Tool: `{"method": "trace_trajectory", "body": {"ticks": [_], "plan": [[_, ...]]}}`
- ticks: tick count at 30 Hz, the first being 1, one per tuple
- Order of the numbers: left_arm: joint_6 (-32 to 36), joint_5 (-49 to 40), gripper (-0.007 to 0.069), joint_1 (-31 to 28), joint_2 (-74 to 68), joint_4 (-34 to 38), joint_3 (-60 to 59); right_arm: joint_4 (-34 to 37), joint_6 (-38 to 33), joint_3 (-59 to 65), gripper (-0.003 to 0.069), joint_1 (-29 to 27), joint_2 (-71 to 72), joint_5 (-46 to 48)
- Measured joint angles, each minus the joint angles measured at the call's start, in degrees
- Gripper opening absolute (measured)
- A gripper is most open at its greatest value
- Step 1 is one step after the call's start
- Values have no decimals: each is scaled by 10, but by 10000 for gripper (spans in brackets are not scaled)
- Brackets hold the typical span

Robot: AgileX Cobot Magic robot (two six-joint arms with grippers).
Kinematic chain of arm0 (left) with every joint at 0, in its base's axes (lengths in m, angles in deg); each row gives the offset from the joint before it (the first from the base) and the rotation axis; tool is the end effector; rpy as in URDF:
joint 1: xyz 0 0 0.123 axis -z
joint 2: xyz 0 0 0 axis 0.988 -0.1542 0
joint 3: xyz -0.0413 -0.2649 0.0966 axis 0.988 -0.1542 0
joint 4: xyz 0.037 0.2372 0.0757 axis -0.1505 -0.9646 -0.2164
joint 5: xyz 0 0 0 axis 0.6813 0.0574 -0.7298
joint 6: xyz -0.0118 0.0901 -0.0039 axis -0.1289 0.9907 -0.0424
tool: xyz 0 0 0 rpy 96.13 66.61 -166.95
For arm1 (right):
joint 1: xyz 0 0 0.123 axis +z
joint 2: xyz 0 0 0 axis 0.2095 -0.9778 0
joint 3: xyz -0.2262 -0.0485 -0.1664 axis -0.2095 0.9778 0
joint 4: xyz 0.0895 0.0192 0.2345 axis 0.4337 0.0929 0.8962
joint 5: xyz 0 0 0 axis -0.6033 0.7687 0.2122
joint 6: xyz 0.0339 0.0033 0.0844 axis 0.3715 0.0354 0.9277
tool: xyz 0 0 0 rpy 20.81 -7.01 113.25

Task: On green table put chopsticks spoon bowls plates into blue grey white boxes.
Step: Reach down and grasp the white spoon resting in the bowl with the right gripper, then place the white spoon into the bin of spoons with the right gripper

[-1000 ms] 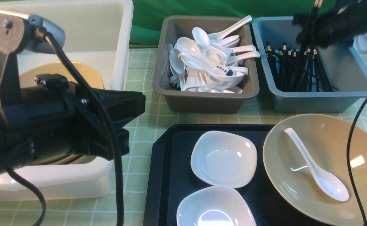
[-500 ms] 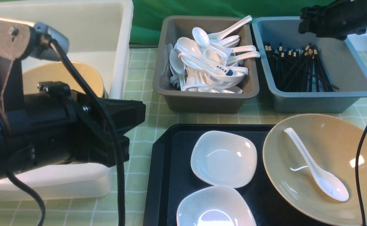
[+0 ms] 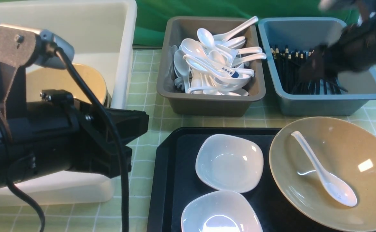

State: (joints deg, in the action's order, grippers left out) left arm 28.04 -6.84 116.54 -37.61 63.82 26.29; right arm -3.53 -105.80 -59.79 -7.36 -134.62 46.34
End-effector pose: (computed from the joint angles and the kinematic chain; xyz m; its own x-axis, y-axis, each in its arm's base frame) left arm 0.1377 -0.1123 0.3495 -0.4696 0.1390 -0.8719 0.6006 0.7741 -0.2001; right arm 0.3477 0.0543 0.3110 -0.6879 -0.2570 -0.6788 -0.4113 0.9086 0.0728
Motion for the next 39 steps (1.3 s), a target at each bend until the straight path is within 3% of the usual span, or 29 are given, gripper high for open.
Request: {"method": "trace_trajectory", "body": {"ticks": [2,6,19,22,26,33,39], "plan": [[1,0,-2,0,0,0,0,0,-44,38,477,19,24,57],[7,-2,-2,0,0,0,0,-16,-61,98,477,22,30,88],[3,-3,-2,0,0,0,0,-43,-62,202,468,27,-26,-81],[2,-3,-2,0,0,0,0,-43,-61,201,377,27,-44,-88],[2,-3,-2,0,0,0,0,-43,-61,192,142,27,-44,-78],[2,-3,-2,0,0,0,0,-39,-57,112,132,29,-12,8],[2,-3,-2,0,0,0,0,54,-70,-101,132,83,-30,-5]]}}
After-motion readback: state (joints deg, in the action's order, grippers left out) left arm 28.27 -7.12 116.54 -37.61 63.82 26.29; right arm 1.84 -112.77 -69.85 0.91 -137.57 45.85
